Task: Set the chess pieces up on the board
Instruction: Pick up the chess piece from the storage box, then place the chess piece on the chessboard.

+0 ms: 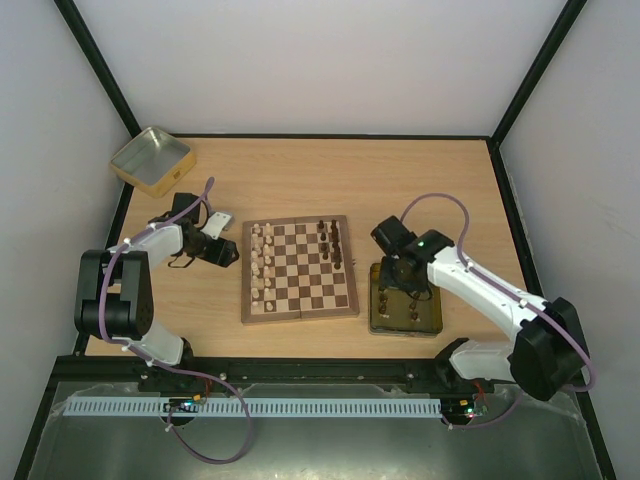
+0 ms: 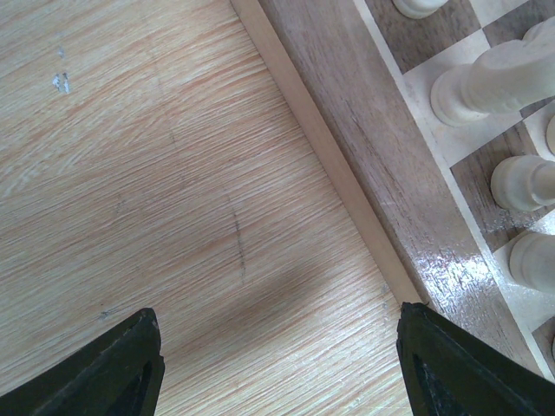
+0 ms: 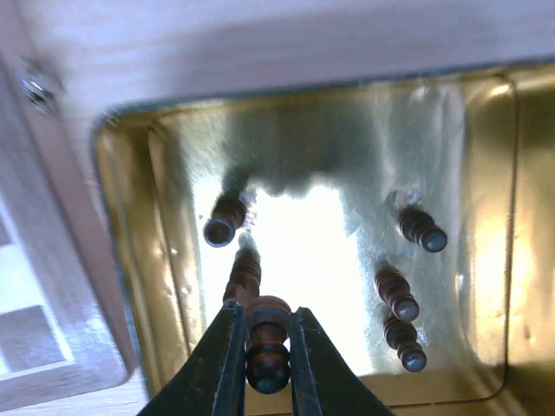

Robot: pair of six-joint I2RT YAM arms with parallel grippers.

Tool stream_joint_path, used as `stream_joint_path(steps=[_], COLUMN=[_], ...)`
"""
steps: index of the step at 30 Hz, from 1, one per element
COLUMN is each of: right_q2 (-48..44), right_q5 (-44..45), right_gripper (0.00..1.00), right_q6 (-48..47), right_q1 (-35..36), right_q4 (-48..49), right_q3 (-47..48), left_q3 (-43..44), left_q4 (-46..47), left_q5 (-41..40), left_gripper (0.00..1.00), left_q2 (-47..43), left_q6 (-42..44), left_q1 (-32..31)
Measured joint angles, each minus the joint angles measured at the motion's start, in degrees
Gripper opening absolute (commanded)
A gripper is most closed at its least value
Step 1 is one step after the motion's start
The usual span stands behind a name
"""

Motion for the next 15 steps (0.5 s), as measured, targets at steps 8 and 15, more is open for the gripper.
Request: stream_joint_path(steps=[8,15], right_q2=[6.1,19.7], right_q5=[3.3,3.5], right_gripper=[0.09,0.09], right_q6=[-1.9,-3.7], right_q1=[0.6,7.1], right_q4=[-4.8,-5.0], right_q3=[18.4,34.1], left_q3=[0.0,0.0], left_q4=[0.0,0.0], left_q5=[0.0,0.0], left_gripper=[0.74,0.74], left_q2=[0.0,0.0], left_q6=[0.0,0.0], left_q1=[0.1,1.0])
